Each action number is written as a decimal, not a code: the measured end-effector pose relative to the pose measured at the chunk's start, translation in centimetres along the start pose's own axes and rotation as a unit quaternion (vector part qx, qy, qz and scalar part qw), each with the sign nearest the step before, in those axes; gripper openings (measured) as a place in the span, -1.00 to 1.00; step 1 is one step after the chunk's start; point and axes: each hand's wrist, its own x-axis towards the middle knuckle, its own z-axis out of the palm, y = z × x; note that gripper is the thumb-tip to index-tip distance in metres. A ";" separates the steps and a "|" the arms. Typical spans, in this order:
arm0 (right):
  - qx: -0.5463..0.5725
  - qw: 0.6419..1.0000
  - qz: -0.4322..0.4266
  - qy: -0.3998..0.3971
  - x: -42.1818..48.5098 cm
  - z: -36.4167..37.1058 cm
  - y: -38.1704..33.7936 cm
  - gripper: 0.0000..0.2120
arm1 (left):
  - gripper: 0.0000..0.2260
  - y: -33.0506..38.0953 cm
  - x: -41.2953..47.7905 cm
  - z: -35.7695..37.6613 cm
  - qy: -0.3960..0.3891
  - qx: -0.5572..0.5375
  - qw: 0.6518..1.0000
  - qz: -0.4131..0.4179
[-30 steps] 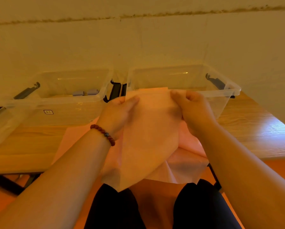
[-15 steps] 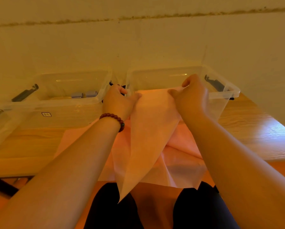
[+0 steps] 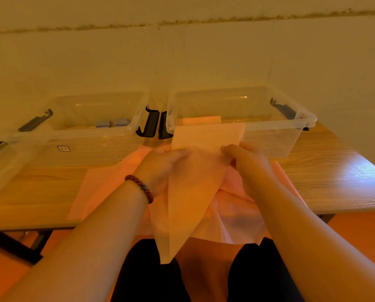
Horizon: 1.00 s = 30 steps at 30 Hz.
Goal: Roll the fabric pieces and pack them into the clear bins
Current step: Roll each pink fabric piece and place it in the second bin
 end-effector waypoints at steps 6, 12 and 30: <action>0.002 0.994 -0.111 0.014 0.4 0.1 -2.2 -0.75 | -0.82 1.1 -0.9 0.4 -0.093 -0.057 0.994 0.004; 0.086 0.990 0.035 -0.102 0.2 -0.2 -3.2 -0.84 | -0.73 3.0 -0.3 0.4 -0.071 -0.093 0.992 0.039; -0.126 0.990 -0.062 -0.017 3.8 0.0 -2.7 -0.59 | -0.70 3.4 1.8 0.4 0.076 0.070 0.986 0.130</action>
